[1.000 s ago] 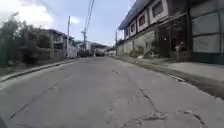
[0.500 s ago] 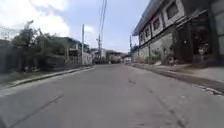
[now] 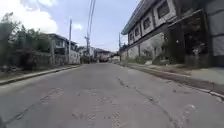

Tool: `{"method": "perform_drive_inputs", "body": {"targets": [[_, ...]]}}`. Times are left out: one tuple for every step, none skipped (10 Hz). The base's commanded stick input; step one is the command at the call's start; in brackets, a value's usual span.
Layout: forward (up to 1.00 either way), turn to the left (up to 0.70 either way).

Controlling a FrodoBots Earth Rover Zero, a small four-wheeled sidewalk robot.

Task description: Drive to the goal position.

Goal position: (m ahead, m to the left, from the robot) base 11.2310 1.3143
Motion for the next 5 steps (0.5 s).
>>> {"method": "perform_drive_inputs", "body": {"targets": [[1.0, -0.02], [1.0, -0.02], [1.0, -0.02], [1.0, -0.02], [1.0, -0.16]]}}
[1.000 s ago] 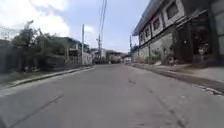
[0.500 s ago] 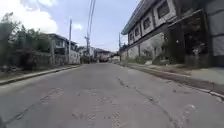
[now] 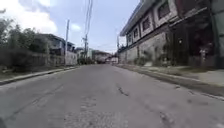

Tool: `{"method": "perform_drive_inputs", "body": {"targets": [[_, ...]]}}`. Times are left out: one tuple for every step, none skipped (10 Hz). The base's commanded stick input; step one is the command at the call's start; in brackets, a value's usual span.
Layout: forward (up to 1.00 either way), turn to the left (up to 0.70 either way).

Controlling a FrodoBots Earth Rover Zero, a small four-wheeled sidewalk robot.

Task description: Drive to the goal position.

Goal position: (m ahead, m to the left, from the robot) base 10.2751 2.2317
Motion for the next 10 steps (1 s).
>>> {"method": "perform_drive_inputs", "body": {"targets": [[1.0, -0.4], [1.0, -0.4], [1.0, -0.38], [1.0, -0.32], [1.0, -0.18], [1.0, 0.0], [1.0, 0.0], [1.0, 0.0], [1.0, 0.0], [1.0, 0.0]]}}
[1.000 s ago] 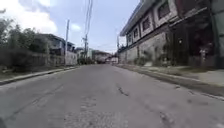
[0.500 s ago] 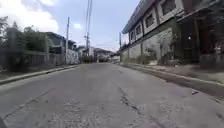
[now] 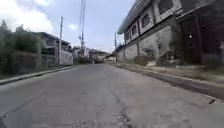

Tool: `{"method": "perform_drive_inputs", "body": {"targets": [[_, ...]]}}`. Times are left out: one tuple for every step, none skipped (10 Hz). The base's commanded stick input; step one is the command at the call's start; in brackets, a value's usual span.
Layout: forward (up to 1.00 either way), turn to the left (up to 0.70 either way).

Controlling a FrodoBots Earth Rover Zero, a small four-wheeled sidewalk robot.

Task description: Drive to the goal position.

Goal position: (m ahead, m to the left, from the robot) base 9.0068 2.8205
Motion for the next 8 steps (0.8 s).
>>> {"method": "perform_drive_inputs", "body": {"targets": [[1.0, 0.0], [1.0, 0.0], [1.0, 0.0], [1.0, 0.0], [1.0, 0.0], [1.0, 0.0], [1.0, 0.0], [1.0, 0.0]]}}
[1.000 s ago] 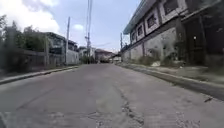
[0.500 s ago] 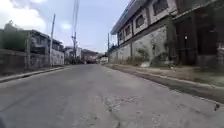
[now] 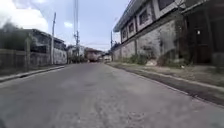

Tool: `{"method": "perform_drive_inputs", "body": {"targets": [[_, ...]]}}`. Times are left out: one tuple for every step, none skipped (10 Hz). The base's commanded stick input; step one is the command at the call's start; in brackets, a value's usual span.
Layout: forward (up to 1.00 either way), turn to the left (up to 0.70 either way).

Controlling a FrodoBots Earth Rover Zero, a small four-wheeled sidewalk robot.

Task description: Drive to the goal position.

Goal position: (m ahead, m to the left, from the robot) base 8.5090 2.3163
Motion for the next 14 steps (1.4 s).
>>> {"method": "perform_drive_inputs", "body": {"targets": [[1.0, 0.0], [1.0, 0.0], [1.0, 0.0], [1.0, 0.0], [1.0, 0.0], [1.0, 0.0], [1.0, 0.0], [1.0, 0.0], [1.0, 0.0], [1.0, 0.0], [1.0, 0.0], [1.0, 0.0], [1.0, 0.0], [1.0, 0.0]]}}
